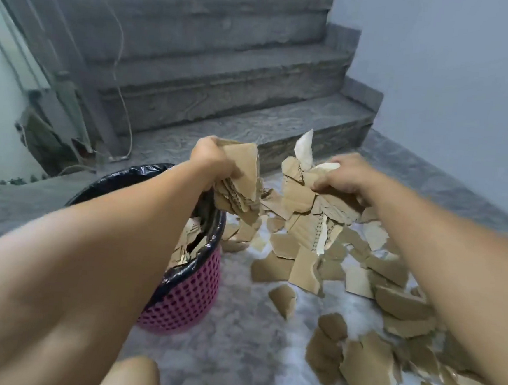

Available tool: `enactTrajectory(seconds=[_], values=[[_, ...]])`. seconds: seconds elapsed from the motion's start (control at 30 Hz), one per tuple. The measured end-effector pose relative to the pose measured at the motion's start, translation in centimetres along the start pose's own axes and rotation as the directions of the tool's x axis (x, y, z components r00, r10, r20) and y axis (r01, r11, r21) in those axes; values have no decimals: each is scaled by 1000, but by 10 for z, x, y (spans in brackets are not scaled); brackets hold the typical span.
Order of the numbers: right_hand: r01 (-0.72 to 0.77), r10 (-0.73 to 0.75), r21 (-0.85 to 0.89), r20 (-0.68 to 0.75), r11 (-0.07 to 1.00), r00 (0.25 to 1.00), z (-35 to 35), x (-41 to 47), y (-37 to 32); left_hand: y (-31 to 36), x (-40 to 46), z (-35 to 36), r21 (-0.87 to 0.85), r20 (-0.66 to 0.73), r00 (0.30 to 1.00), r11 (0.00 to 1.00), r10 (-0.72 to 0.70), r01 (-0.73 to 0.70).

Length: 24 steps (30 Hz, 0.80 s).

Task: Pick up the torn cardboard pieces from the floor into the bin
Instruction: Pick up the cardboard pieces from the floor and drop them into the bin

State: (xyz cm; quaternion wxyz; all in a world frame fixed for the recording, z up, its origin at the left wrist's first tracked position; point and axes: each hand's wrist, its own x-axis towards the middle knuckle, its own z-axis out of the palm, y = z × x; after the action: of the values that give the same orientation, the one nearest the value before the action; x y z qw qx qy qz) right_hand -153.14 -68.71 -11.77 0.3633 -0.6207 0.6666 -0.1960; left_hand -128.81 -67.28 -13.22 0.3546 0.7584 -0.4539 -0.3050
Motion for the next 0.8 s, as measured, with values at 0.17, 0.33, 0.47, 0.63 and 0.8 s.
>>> enactTrajectory(seconds=[0.17,0.33,0.47,0.63,0.8], values=[[91,-92,35,31,995,995,29,-13,-75,-18,0,-85,11,-101,995,1000,-1,2],[161,-171,97,100,982,980,90,-19,-134,-64,-6,-151,48,-160,984,995,-74,82],[173,-190,134,129,976,973,147,-18,-151,-103,-12,-165,67,-192,975,989,-116,131],[174,-181,67,131,983,975,199,-14,-136,-142,-23,-150,180,-79,981,965,-177,189],[125,-130,96,48,987,990,191,-8,-109,-148,-29,-138,310,-36,981,931,-189,190]])
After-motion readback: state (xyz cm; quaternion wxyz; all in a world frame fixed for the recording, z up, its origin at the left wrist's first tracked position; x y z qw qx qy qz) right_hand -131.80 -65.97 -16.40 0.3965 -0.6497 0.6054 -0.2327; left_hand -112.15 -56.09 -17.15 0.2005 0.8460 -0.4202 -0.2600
